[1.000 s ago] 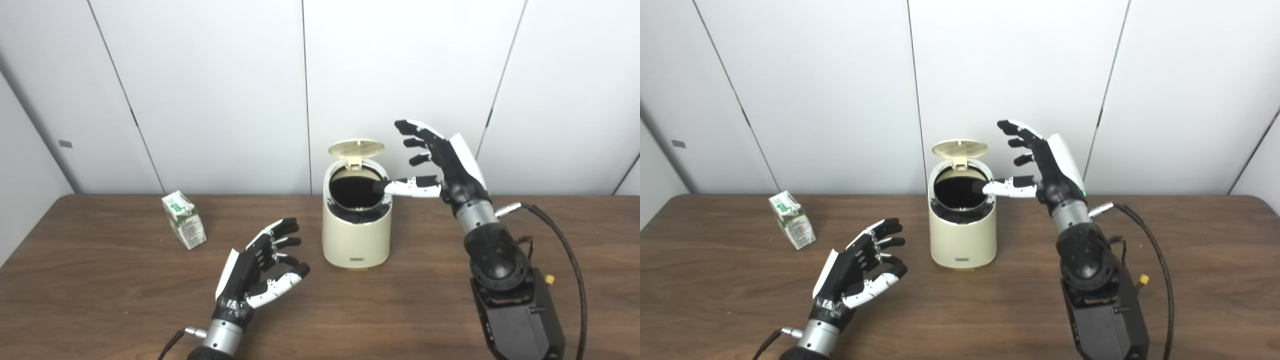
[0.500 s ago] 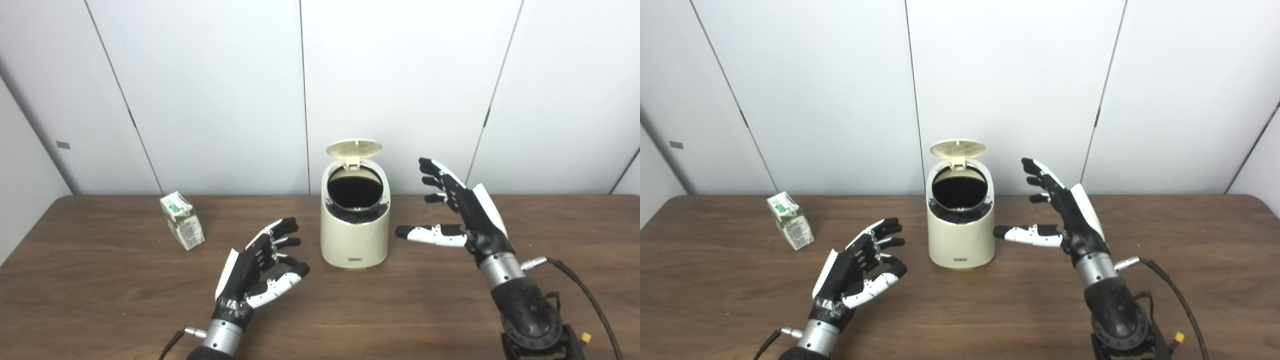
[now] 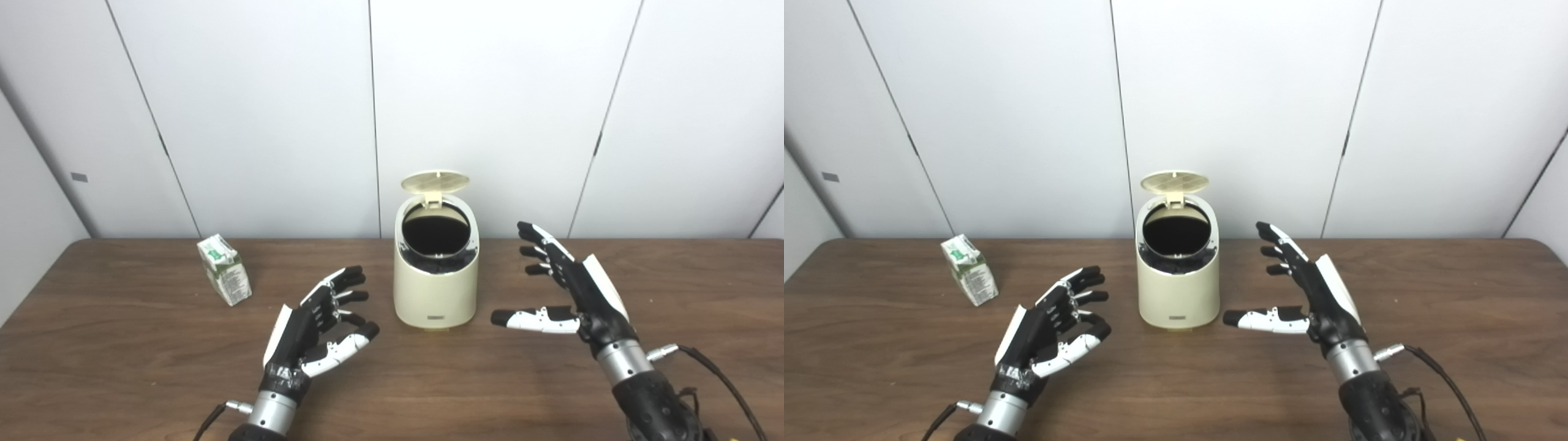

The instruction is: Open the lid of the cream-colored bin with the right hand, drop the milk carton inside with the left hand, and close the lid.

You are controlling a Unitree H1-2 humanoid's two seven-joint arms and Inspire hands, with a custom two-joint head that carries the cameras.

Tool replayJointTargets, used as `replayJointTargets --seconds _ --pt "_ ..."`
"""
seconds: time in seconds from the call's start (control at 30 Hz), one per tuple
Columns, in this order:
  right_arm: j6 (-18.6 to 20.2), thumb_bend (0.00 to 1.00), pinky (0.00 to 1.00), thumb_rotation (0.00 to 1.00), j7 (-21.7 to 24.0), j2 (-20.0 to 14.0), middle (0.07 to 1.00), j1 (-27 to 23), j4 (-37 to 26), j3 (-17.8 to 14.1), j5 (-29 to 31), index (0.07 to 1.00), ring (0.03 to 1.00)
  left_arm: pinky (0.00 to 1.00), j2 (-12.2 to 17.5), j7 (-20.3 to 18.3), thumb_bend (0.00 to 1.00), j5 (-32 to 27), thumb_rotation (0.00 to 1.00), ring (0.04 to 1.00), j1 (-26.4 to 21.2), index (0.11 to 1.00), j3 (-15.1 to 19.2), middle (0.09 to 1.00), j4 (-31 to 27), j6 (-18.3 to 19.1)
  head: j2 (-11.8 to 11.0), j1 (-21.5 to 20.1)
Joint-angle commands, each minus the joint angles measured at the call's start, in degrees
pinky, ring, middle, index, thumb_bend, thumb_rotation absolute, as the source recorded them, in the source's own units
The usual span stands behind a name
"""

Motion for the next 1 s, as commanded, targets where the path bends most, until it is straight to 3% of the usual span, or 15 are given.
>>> replayJointTargets --seconds 0.0,0.13,0.4,0.5,0.6,0.77,0.9,0.97 --pt "-2.67 0.94 0.74 0.32 -0.87 -0.11 0.906 -1.32 -1.67 -0.19 0.97 0.920 0.850 0.59 0.31 0.22 0.70 -0.48 0.27 0.764 -1.70 0.871 0.33 0.842 -1.52 -1.27 -0.02 0.13" --pt "-4.17 0.95 0.74 0.34 -1.28 0.12 0.912 -0.29 -1.06 -0.21 1.36 0.928 0.849 0.59 0.32 0.15 0.69 -0.39 0.25 0.759 -1.67 0.870 0.31 0.835 -1.30 -1.81 -0.33 1.25" --pt "-5.62 0.90 0.78 0.23 -0.31 -0.99 0.943 1.36 -0.23 -1.80 5.68 0.943 0.899 0.58 -1.47 0.64 0.70 0.84 0.24 0.721 -1.83 0.859 -0.97 0.794 1.05 -3.77 -4.05 13.89" --pt "-3.41 0.86 0.79 0.19 0.21 -1.45 0.949 1.84 -1.56 -2.15 6.23 0.963 0.899 0.59 -2.45 1.29 0.69 2.13 0.17 0.717 -2.24 0.853 -1.62 0.788 3.16 -4.93 -5.57 17.26" --pt "-3.60 0.85 0.78 0.18 0.26 -1.58 0.945 1.81 -1.57 -2.11 6.62 0.964 0.889 0.60 -3.10 1.74 0.68 2.90 0.14 0.717 -2.49 0.852 -1.94 0.792 4.45 -5.72 -6.71 18.86" --pt "-1.56 0.83 0.76 0.16 0.38 -1.57 0.942 1.88 -2.89 -1.66 6.07 0.959 0.879 0.60 -3.19 2.28 0.71 3.38 0.23 0.718 -2.75 0.855 -1.52 0.795 4.36 -6.42 -7.19 19.46" --pt "-1.69 0.84 0.73 0.22 -0.18 -2.16 0.933 1.35 -2.35 -1.15 3.82 0.954 0.869 0.57 -2.82 3.71 0.70 3.13 0.20 0.697 -2.99 0.835 -0.13 0.790 2.26 -6.86 -7.13 18.87" --pt "-2.60 0.87 0.74 0.25 -0.17 -2.39 0.926 0.88 -1.36 -1.27 3.88 0.946 0.877 0.52 -3.00 4.26 0.70 1.89 0.17 0.635 -3.12 0.824 0.96 0.757 1.09 -6.51 -7.23 19.05"
